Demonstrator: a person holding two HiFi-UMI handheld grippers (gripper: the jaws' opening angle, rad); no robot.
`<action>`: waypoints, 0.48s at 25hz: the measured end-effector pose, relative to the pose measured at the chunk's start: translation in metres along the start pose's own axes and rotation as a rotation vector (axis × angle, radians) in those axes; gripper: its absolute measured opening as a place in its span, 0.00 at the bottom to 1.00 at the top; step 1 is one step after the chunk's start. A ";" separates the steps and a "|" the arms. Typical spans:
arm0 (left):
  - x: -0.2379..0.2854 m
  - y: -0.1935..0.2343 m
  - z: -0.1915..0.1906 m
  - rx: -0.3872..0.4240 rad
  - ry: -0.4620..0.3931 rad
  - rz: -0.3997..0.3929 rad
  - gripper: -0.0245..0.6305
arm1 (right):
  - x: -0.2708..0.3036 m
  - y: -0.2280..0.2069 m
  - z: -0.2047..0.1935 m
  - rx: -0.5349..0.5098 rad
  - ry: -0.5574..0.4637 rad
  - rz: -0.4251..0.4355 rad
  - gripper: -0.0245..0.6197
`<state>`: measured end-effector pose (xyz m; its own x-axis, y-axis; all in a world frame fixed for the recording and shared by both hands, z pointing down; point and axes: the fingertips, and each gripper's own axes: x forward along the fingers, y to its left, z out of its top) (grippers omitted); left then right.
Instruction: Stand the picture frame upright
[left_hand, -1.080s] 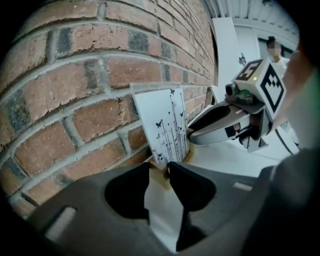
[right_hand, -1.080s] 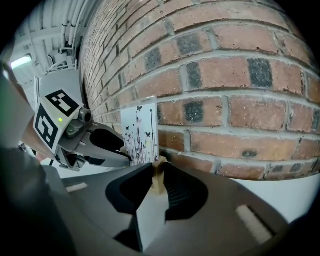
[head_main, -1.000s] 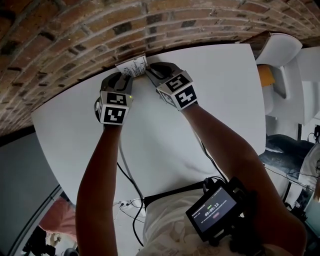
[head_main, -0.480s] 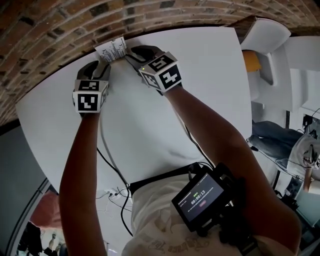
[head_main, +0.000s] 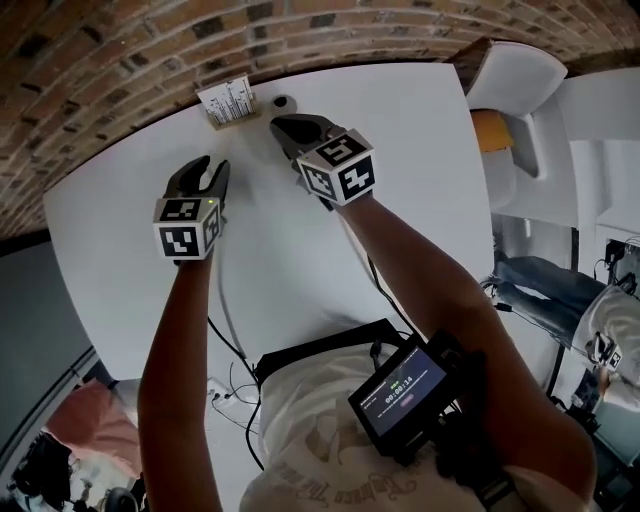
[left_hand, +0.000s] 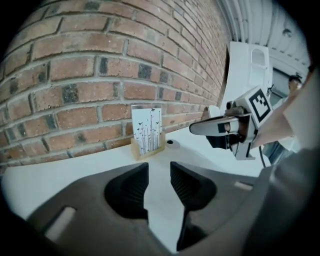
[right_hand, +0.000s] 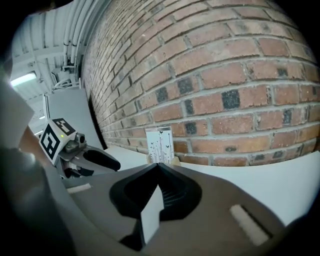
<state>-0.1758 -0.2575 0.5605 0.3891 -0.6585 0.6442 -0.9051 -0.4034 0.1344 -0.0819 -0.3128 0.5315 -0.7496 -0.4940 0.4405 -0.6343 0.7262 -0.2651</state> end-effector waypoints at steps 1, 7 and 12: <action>-0.008 -0.006 -0.001 -0.019 -0.016 -0.001 0.25 | -0.007 0.005 0.001 -0.001 -0.008 0.008 0.05; -0.057 -0.044 -0.016 -0.122 -0.093 0.009 0.13 | -0.055 0.039 -0.001 -0.050 -0.021 0.071 0.05; -0.101 -0.077 -0.003 -0.160 -0.230 0.017 0.04 | -0.093 0.072 0.000 -0.098 -0.045 0.128 0.05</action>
<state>-0.1457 -0.1577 0.4872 0.3857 -0.7989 0.4616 -0.9203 -0.2976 0.2539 -0.0576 -0.2144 0.4711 -0.8325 -0.4135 0.3687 -0.5130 0.8267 -0.2311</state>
